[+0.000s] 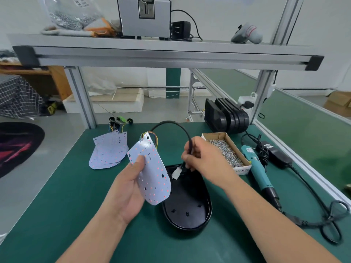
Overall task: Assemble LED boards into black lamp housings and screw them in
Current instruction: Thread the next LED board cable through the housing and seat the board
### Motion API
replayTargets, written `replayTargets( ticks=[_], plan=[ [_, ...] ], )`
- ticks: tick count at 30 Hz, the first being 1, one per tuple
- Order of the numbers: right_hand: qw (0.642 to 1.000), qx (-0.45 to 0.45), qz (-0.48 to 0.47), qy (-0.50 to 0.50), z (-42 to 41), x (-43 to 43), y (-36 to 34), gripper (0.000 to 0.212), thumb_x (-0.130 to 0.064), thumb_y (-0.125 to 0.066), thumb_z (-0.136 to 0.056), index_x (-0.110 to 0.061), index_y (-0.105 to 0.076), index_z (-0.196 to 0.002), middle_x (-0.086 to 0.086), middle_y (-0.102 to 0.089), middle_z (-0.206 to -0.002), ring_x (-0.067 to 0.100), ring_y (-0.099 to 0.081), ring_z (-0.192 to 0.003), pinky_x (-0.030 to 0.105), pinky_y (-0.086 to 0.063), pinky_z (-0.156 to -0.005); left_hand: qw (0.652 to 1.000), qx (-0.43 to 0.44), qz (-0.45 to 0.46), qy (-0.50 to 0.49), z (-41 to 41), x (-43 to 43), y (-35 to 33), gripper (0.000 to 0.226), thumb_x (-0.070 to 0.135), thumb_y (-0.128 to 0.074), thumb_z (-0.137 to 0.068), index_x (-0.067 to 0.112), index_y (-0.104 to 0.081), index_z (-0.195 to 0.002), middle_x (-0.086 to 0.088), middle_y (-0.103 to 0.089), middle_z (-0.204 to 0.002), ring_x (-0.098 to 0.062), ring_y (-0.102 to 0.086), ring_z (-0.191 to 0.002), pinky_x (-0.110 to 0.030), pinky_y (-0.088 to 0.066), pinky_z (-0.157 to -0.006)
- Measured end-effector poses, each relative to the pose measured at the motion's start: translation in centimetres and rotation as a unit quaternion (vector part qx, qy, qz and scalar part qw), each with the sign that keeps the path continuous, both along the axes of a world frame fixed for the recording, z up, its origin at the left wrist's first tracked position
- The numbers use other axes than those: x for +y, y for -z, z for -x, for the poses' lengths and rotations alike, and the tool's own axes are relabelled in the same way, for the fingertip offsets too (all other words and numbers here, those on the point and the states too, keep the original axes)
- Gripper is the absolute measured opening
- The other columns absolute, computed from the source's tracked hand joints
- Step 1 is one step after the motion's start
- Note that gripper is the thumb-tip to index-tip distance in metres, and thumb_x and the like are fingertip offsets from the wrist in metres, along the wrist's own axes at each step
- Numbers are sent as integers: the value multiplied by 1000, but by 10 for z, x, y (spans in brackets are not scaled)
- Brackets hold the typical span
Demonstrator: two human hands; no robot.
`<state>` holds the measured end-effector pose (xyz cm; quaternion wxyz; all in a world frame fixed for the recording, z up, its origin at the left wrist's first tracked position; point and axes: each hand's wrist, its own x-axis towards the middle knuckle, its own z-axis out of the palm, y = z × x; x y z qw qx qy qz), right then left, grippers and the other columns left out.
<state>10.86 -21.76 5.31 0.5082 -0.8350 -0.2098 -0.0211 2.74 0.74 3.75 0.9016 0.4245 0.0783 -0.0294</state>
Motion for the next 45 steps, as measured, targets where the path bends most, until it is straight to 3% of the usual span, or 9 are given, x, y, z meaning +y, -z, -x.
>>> replayTargets(
  ticks=[7,12,16,20,26,34,40,42,45],
  plan=[
    [986,-100,128,-35,4,0,-1,16,-34,-65,-97,-37,-50,-101,-15,-73,-85,7,-70,-78,30,-55,-74,999,-15,-16,25,-2,-2,4,34,35,-59,-101,21,-78,-126,-4,-74,-128,-22,-73,-112,-41,-61,-90],
    [984,-110,128,-56,5,6,6,14,-27,-68,-97,-36,-57,-96,-22,-72,-85,2,-67,-81,15,-47,-70,999,-34,-18,30,-4,-3,5,35,35,-59,-101,21,-77,-127,-4,-73,-123,-21,-72,-109,-38,-63,-86],
    [993,-50,101,-47,3,4,9,15,-23,-67,-97,-34,-58,-93,-18,-76,-81,4,-71,-76,25,-55,-74,998,-51,-26,22,-5,-9,4,31,35,-59,-101,24,-79,-122,-2,-75,-118,-19,-74,-101,-37,-63,-81],
    [991,-62,121,-8,-1,3,9,14,-24,-75,-88,-33,-63,-87,-21,-70,-79,1,-65,-78,21,-47,-68,994,-69,-56,56,-4,-16,5,32,31,-60,-104,20,-74,-131,-7,-74,-128,-24,-73,-109,-40,-62,-87],
    [995,-1,98,-32,-5,-10,8,7,-29,-76,-91,-30,-69,-92,-12,-74,-99,9,-68,-101,41,-52,-99,988,-68,-116,82,-2,-18,4,43,37,-69,-95,20,-71,-135,-13,-69,-140,-32,-69,-125,-48,-59,-96],
    [988,-93,123,-32,-1,-2,12,11,-30,-70,-97,-35,-61,-101,-14,-62,-101,4,-60,-99,37,-50,-93,992,-79,-59,72,-4,-21,4,36,30,-62,-105,19,-69,-138,-8,-71,-135,-23,-72,-114,-42,-60,-90],
    [979,-85,137,126,0,13,8,47,-52,-80,-71,-37,-43,-95,-16,-61,-81,-1,-57,-76,28,-40,-61,995,-81,-59,25,-9,-6,3,33,30,-61,-102,19,-74,-131,-2,-75,-120,-19,-73,-102,-44,-62,-92],
    [978,-85,134,132,-2,7,2,45,-48,-84,-71,-37,-47,-96,-18,-61,-85,-3,-57,-80,27,-41,-63,997,-56,-46,40,-9,4,2,39,30,-66,-98,10,-73,-130,-5,-76,-117,-23,-75,-102,-45,-63,-88],
    [980,-70,128,138,-6,-3,-6,28,-37,-85,-76,-32,-61,-91,-17,-66,-87,0,-61,-83,37,-54,-77,998,-23,-27,58,-10,15,3,35,31,-66,-97,11,-78,-123,-13,-74,-129,-34,-69,-125,-60,-55,-104]
  ],
)
